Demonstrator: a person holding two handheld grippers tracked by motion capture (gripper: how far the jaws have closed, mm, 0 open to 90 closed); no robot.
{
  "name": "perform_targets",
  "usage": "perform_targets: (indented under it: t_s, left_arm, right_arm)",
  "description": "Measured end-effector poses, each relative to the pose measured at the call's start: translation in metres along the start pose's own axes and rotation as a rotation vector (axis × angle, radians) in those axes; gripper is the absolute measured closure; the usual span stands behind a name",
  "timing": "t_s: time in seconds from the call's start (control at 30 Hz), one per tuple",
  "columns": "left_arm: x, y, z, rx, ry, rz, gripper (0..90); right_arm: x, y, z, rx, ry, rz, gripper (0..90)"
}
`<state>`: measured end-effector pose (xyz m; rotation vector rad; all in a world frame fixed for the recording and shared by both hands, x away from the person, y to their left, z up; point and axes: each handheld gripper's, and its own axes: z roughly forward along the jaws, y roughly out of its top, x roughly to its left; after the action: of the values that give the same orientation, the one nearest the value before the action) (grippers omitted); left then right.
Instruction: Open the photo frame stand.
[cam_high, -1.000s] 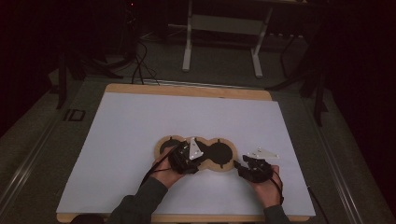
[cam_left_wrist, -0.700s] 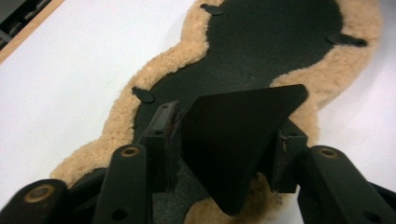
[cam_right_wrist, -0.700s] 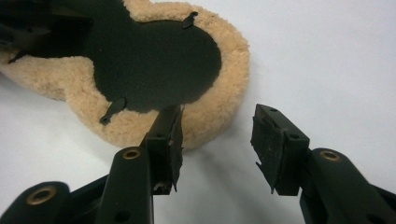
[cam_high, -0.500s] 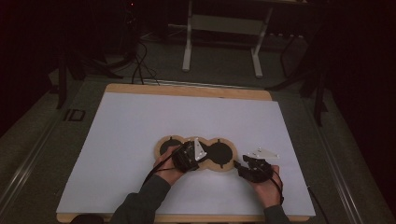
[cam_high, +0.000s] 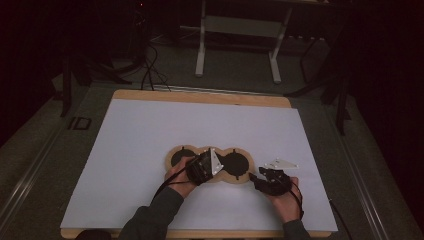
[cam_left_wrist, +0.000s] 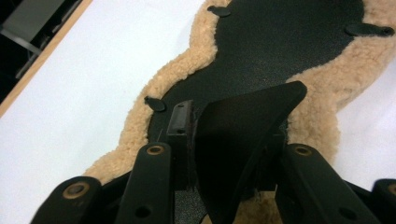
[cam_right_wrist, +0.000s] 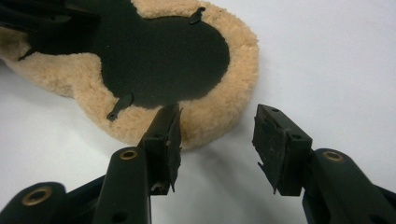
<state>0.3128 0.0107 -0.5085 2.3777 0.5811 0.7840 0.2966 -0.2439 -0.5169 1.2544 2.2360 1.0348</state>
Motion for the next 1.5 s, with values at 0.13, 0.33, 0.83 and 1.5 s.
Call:
perform_targets:
  t_s: [0.13,0.33,0.83,1.5]
  left_arm:
    - [0.005,-0.001,-0.002,-0.025,-0.022,-0.035,70.0]
    - [0.009,-0.004,-0.003,-0.044,-0.04,-0.048,70.9]
    - [0.017,-0.014,-0.008,-0.123,-0.08,-0.099,71.1]
    - [0.024,-0.028,-0.018,-0.225,-0.115,-0.168,70.7]
  right_arm:
    - [-0.001,0.0,-0.001,-0.006,0.009,0.008,50.8]
    - [-0.003,0.001,-0.002,-0.005,0.033,0.033,49.7]
    - [-0.005,0.007,-0.005,-0.01,0.099,0.1,41.2]
    - [-0.007,0.02,-0.004,-0.027,0.231,0.221,30.2]
